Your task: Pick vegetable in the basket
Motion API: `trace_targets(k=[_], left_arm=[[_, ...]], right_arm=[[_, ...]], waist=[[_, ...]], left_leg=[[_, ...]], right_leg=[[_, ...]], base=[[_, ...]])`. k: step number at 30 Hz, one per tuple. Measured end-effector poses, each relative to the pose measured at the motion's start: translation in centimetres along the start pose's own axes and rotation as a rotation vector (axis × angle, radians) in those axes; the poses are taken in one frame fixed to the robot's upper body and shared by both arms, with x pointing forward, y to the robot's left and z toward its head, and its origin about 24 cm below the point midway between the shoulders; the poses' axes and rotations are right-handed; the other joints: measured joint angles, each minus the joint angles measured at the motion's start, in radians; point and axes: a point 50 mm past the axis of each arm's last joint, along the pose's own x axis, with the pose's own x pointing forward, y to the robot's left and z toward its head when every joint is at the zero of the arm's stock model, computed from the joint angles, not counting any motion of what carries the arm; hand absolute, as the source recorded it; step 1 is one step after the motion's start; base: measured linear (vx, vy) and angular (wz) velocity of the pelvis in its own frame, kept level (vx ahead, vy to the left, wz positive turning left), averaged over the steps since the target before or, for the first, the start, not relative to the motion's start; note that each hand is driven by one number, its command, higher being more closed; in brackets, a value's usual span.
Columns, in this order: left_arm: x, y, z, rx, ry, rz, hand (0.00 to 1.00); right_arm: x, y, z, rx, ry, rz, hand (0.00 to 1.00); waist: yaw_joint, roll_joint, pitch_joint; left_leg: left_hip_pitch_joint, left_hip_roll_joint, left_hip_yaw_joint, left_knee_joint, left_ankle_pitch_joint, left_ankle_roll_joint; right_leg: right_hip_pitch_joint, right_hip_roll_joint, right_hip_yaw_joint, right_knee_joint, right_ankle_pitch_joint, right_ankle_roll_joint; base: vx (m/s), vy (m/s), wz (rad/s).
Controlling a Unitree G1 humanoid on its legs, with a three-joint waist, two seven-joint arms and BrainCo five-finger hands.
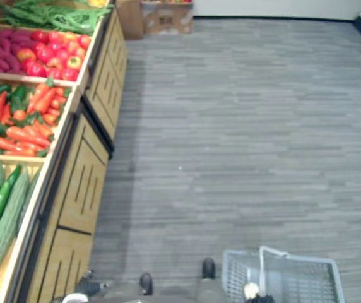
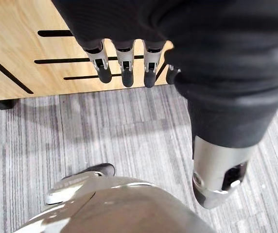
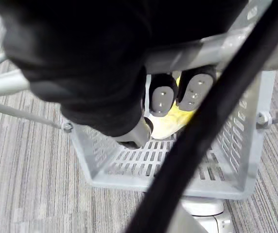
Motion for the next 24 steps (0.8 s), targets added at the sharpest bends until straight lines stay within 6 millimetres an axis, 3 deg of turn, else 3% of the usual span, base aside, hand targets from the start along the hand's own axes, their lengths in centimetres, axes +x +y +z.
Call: trace_targets(k=[9, 11, 12, 13, 15, 18, 19, 21, 23, 24], left_arm=[[0.0, 0.2, 0.0, 0.026, -0.005, -0.004, 0.00], [0.0, 0.0, 0.0, 0.025, -0.005, -0.010, 0.00], [0.0, 0.1, -0.1, 0.026, -0.003, -0.009, 0.00], [-0.1, 0.2, -0.3, 0.023, 0.004, -0.005, 0.00], [-0.2, 0.3, -0.7, 0.006, 0.015, 0.003, 0.00], [-0.2, 0.4, -0.8, -0.011, 0.029, 0.012, 0.00], [-0.2, 0.4, -0.8, -0.012, 0.030, 0.012, 0.00], [0.0, 0.7, -0.6, -0.023, 0.026, 0.022, 0.00], [0.1, 1.0, -0.5, -0.024, 0.025, 0.032, 0.00], [0.1, 0.5, -0.2, -0.023, 0.022, 0.023, 0.00]], right_arm=[[0.1, 0.5, 1.0, -0.013, -0.037, 0.016, 1.00], [0.0, 0.6, 0.9, 0.013, -0.034, 0.013, 1.00], [0.0, 0.4, 0.7, 0.027, -0.034, 0.006, 1.00], [-0.2, 0.8, 0.3, 0.042, -0.030, 0.009, 1.00], [-0.6, 1.7, -0.1, 0.064, -0.032, 0.028, 1.00], [-1.0, 3.3, -0.4, 0.080, -0.020, 0.067, 1.00], [-1.0, 3.7, -0.4, 0.085, -0.018, 0.077, 1.00], [-1.0, 3.8, -0.9, 0.081, 0.005, 0.079, 1.00], [-1.1, 3.8, -1.5, 0.085, 0.036, 0.078, 1.00], [-1.1, 3.6, -1.8, 0.104, 0.056, 0.070, 1.00]], waist=[[0.003, -0.016, -0.004], [0.002, -0.010, 0.007], [-0.003, -0.014, 0.017], [-0.003, -0.030, 0.025], [-0.003, -0.036, 0.031], [-0.003, -0.043, 0.034], [-0.004, -0.042, 0.035], [-0.005, -0.054, 0.040], [-0.006, -0.068, 0.051], [-0.012, -0.055, 0.054]], left_leg=[[0.011, -0.004, 0.033, -0.013, -0.004, 0.019], [0.036, -0.001, 0.031, -0.014, -0.020, 0.062], [0.069, -0.009, 0.028, -0.013, -0.030, 0.076], [0.105, -0.021, 0.028, -0.014, -0.039, 0.079], [0.141, -0.022, 0.029, -0.014, -0.046, 0.098], [0.153, 0.006, 0.030, -0.023, -0.055, 0.095], [0.154, 0.022, 0.029, -0.035, -0.058, 0.089], [0.176, 0.030, 0.025, -0.062, -0.077, 0.058], [0.209, 0.027, 0.017, -0.070, -0.108, 0.032], [0.234, 0.054, -0.003, -0.067, -0.143, 0.023]], right_leg=[[-0.078, -0.003, 0.018, 0.117, -0.019, -0.001], [-0.162, -0.019, 0.010, 0.359, -0.060, -0.004], [-0.229, -0.039, 0.001, 0.547, -0.061, -0.023], [-0.280, -0.067, -0.005, 0.687, -0.039, -0.084], [-0.334, -0.095, -0.010, 0.819, -0.026, -0.100], [-0.363, -0.078, -0.098, 0.714, -0.080, -0.092], [-0.364, -0.056, -0.139, 0.574, -0.069, -0.077], [-0.338, -0.029, -0.167, 0.210, -0.014, -0.009], [-0.324, -0.037, -0.158, 0.104, -0.007, -0.001], [-0.327, -0.025, -0.151, 0.154, 0.083, -0.021]], base=[[0.00, 0.012, -0.15], [-0.07, 0.004, 0.02], [-0.08, 0.011, 0.10], [-0.05, 0.016, 0.12], [0.02, 0.000, 0.00], [0.14, -0.051, -0.01], [0.30, -0.144, -0.06], [0.41, -0.217, 0.03], [0.33, -0.209, 0.23], [0.56, -0.335, 0.39]])
